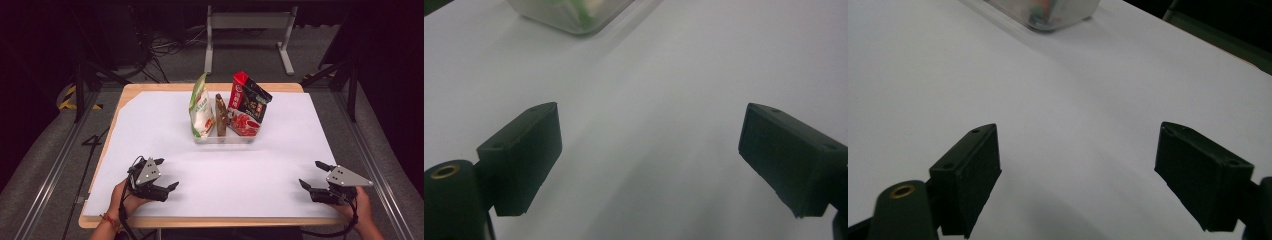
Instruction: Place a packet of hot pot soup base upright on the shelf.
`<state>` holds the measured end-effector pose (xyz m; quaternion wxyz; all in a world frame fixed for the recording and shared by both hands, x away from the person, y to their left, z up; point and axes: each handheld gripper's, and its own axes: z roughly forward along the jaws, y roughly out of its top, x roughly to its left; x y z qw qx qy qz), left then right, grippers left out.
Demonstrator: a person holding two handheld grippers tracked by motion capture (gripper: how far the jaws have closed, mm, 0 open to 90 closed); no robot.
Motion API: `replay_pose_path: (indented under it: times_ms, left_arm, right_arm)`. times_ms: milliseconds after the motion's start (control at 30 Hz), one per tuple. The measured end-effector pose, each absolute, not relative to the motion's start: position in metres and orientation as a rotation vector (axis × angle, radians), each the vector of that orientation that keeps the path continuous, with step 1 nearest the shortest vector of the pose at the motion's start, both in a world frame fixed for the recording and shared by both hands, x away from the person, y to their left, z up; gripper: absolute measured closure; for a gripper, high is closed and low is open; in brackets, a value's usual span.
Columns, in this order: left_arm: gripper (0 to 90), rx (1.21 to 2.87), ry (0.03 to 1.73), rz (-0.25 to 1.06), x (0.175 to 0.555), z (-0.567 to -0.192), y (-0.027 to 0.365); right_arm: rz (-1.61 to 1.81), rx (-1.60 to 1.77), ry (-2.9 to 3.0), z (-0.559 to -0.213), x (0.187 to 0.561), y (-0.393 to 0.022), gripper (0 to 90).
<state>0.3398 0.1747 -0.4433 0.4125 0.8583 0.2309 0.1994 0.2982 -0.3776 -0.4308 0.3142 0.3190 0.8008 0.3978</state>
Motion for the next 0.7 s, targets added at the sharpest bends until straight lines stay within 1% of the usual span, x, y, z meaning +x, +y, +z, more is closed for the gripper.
replay_pose_path:
  times_ms: [700]
  left_arm:
    - [11.0, 2.174, 0.583, 0.500, 0.3420, -0.4448, 0.1729]
  right_arm:
    - [1.020, 0.878, 2.109, -0.4335, 0.3022, -0.3825, 17.8]
